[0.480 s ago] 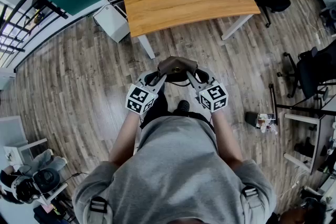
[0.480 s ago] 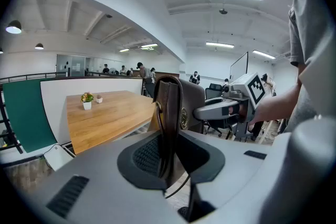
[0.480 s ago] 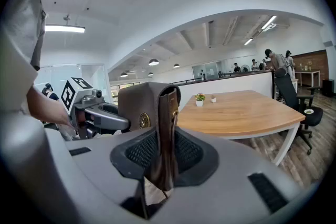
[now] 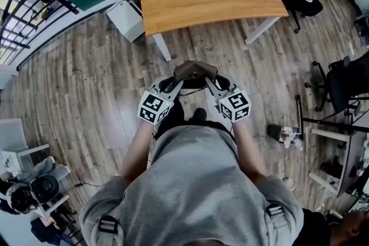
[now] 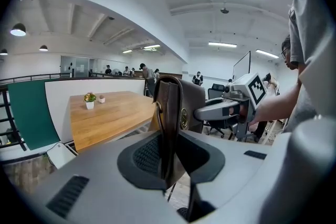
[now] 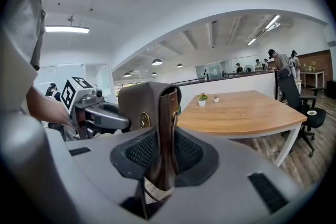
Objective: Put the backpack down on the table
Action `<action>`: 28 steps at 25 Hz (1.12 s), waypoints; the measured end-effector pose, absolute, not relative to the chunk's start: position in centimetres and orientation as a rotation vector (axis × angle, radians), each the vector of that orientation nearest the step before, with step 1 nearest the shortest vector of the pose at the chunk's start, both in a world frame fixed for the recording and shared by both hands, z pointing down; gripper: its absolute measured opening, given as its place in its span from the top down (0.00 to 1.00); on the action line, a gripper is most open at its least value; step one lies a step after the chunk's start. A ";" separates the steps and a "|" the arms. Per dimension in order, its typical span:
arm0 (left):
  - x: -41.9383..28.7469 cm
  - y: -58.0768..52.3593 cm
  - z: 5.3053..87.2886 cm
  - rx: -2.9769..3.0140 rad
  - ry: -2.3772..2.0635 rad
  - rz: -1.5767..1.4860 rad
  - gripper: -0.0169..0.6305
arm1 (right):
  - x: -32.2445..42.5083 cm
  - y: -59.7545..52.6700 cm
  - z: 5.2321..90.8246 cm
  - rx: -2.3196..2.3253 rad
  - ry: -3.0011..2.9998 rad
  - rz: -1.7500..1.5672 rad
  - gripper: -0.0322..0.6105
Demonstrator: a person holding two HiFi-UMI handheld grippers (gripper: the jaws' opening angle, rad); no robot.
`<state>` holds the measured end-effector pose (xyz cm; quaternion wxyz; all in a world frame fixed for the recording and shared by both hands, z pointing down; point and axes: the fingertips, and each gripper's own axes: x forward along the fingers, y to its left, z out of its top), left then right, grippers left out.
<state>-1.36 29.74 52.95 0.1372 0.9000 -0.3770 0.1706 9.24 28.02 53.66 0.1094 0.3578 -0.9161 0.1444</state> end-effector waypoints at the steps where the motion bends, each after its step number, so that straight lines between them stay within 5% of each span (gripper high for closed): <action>1: -1.2 29.8 53.0 2.605 -1.089 0.495 0.84 | 9.4 28.1 53.7 1.052 -2.693 0.426 0.80; 28: -2.5 22.7 53.4 2.626 -1.002 0.510 0.84 | 8.2 21.7 54.3 1.115 -2.649 0.458 0.80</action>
